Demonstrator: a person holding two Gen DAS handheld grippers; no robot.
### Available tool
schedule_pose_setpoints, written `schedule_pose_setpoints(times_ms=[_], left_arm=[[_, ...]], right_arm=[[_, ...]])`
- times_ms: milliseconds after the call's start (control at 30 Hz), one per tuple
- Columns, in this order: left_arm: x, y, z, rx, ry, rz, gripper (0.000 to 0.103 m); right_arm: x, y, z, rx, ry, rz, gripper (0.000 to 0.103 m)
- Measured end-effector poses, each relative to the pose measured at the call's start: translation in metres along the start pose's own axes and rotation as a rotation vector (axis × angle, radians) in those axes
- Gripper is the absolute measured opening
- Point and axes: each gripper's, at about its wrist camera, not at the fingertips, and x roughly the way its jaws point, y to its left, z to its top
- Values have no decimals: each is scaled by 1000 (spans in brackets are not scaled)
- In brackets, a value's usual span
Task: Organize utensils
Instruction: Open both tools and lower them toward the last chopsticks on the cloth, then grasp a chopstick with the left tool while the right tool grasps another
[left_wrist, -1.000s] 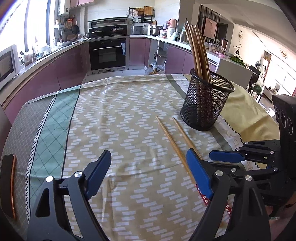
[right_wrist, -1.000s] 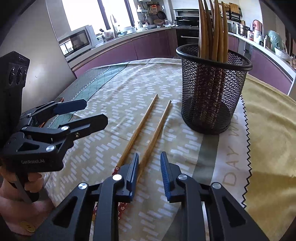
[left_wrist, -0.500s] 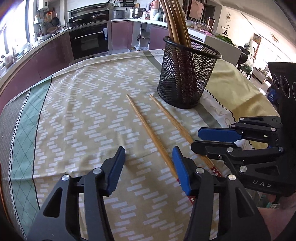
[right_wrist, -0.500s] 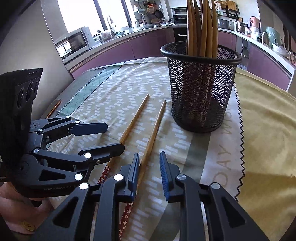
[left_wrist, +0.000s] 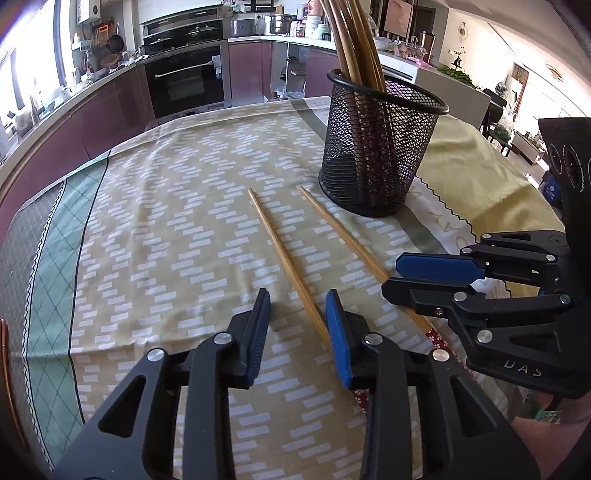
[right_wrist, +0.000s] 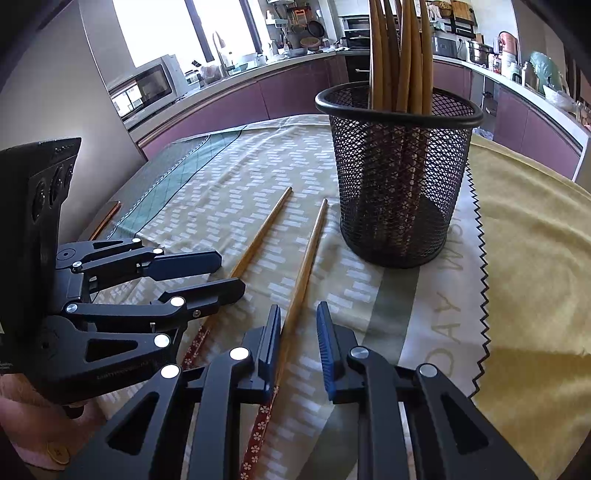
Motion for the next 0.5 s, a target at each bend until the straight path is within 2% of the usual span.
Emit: schedule_pose_setpoints(times_ms=[200,333,500], left_arm=[[-3,3,-2,-26,-1,1,18],[-3,3,-3,-39,1,2,18],[-2,3,1,-41,1,3,24]], right_arm=[[0,0,0,-2,-2,-2,19],[0,0,1,-3,-3,-5,19],[3,0,3,-2,-4,-7,19]])
